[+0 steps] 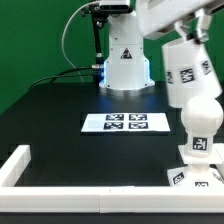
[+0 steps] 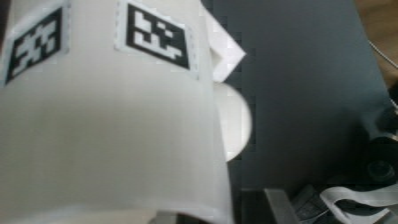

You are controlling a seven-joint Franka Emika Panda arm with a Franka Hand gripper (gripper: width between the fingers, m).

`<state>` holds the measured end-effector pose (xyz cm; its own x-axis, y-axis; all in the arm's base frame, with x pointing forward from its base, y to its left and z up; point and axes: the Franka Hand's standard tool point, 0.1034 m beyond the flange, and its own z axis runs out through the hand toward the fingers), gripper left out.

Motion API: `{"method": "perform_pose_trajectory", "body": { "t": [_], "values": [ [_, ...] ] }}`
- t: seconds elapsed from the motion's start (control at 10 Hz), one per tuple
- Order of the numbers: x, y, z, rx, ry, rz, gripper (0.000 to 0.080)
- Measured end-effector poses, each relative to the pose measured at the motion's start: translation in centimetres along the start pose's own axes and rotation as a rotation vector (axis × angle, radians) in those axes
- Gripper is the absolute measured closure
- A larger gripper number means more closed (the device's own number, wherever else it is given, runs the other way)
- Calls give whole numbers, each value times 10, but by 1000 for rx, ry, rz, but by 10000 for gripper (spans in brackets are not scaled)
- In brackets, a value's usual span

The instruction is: Assemble lamp

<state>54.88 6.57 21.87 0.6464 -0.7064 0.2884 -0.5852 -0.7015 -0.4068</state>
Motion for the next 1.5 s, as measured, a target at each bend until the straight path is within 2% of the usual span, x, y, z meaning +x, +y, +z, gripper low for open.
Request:
{"method": "perform_pose_trajectory", "body": {
  "t": [0.1, 0.3, 0.5, 0.6, 0.7, 0.8, 1.0, 1.1, 1.2, 1.3, 1.5],
  "values": [
    [18, 6, -3, -4, 10, -37, 755],
    [53, -2, 5, -14, 24, -106, 755],
    [82, -36, 7, -13, 10, -152, 755],
    [88, -50, 7, -11, -8, -155, 755],
    [88, -67, 11, -22, -55, -105, 755],
    [84, -79, 12, -17, -61, -60, 755],
    [51, -90, 18, -11, -72, -12, 755],
    [34, -87, 26, -3, -53, -27, 755],
    [9, -69, 38, -15, -43, -47, 755],
    [5, -65, 44, -29, -54, -50, 755],
    [3, -62, 56, -42, -53, -58, 755]
  ]
}}
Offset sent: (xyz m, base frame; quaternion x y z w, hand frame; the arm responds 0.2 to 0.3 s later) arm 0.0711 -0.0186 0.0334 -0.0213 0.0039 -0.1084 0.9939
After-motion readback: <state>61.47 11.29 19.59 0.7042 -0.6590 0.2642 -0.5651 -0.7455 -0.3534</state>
